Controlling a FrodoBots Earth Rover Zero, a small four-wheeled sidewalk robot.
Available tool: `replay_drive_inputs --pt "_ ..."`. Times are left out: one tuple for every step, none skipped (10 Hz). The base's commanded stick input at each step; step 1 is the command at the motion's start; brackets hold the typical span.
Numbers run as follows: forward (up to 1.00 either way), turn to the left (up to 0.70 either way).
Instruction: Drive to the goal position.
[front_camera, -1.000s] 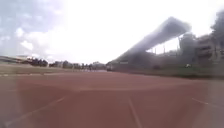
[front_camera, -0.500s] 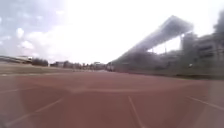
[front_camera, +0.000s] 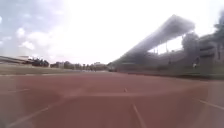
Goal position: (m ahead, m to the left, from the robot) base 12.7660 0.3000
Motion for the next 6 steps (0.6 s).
replay_drive_inputs --pt "0.70 0.00" --pt "0.70 0.00" --pt "0.70 0.00" --pt "0.70 0.00" --pt "0.70 0.00" --pt "0.70 0.00"
